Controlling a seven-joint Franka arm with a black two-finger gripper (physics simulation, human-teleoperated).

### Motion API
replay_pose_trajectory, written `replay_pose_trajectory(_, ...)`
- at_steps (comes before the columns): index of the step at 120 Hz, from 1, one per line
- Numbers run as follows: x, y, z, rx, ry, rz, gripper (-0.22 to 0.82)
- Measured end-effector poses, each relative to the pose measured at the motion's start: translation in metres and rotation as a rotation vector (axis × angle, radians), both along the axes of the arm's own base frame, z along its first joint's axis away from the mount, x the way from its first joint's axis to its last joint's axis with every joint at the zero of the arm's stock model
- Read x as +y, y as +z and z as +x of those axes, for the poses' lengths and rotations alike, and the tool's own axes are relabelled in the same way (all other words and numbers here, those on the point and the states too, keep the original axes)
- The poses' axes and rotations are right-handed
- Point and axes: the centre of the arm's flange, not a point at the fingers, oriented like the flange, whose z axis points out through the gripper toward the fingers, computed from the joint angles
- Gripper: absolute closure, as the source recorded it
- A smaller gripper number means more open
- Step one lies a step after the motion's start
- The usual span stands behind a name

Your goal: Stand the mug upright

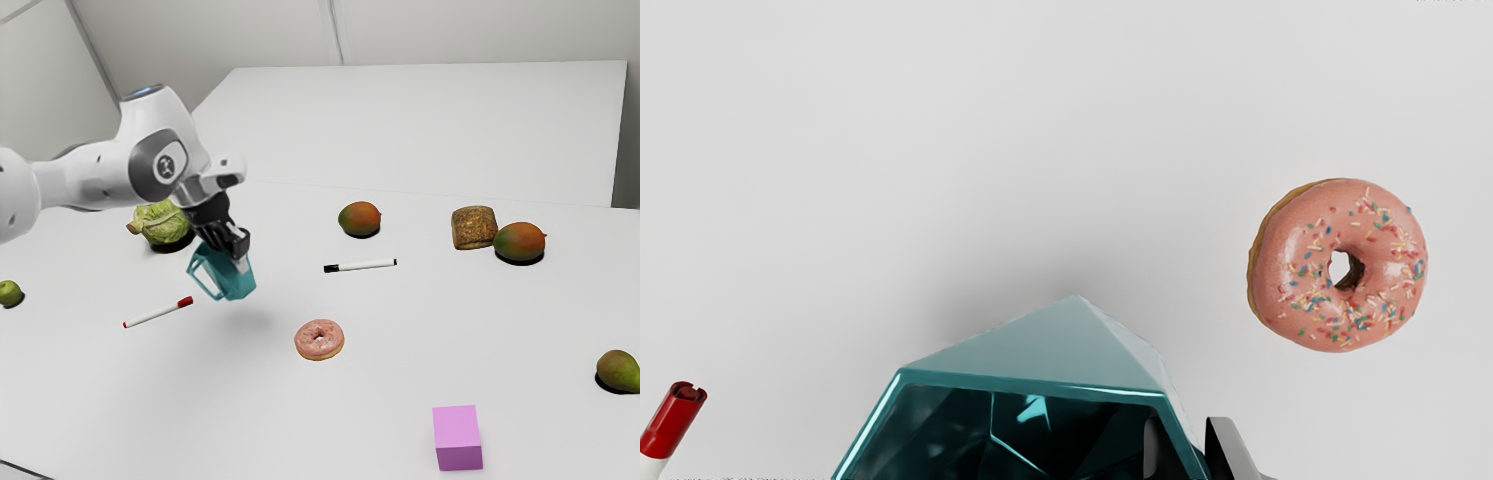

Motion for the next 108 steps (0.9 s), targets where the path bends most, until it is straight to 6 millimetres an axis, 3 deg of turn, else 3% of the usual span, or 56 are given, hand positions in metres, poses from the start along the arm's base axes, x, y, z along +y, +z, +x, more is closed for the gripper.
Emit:
replay_pose_trajectory(25,-0.02,-0.018,-0.012,-0.04,0.057,0.073,0.75)
replay_pose_trajectory(51,-0.015,-0.043,-0.02,-0.075,0.152,0.098,0.75)
replay_pose_trajectory(108,-0.017,-0.076,-0.022,-0.063,0.284,0.098,0.75)
